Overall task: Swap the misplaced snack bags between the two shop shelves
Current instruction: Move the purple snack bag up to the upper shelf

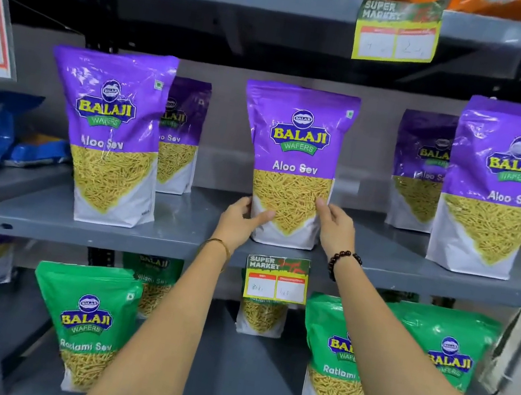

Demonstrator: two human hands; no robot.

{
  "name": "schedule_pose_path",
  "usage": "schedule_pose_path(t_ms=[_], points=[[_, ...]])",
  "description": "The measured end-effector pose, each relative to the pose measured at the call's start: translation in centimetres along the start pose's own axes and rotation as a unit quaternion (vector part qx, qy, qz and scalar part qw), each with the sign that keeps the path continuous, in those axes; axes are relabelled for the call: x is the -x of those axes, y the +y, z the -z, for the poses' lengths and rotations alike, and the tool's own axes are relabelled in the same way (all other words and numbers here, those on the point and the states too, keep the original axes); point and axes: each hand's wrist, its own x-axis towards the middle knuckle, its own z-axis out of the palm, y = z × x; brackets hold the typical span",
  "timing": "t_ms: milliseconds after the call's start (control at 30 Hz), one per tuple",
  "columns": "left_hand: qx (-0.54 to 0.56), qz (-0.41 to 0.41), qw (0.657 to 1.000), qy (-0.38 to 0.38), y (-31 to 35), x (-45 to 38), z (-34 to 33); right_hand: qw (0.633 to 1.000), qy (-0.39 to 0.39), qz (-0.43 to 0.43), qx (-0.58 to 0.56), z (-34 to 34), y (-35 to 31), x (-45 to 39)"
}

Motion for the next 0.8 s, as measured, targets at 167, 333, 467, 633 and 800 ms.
schedule_pose_path(t_ms=[167, 333, 467, 633, 800], points=[[-0.012, 0.002, 0.999, -0.05, -0.3, 0.3, 0.3, 0.999, -0.033, -0.023, 0.013, 0.4, 1.0, -0.2], [-0.026, 0.017, 0.999, -0.036, -0.5, 0.1, 0.2, 0.989, -0.139, -0.04, 0.025, 1.1, 1.8, -0.6], [-0.029, 0.012, 0.998, -0.054, -0.5, 0.0, 0.1, 0.992, -0.112, -0.025, 0.051, 1.4, 1.3, 0.1], [-0.036, 0.007, 0.998, -0.045, -0.4, 0.2, 0.1, 0.993, -0.101, -0.018, 0.061, 1.4, 1.4, 0.3], [-0.029, 0.007, 0.999, -0.029, -0.2, 0.7, 0.2, 0.993, -0.107, -0.026, 0.037, 1.9, 1.2, 0.4]])
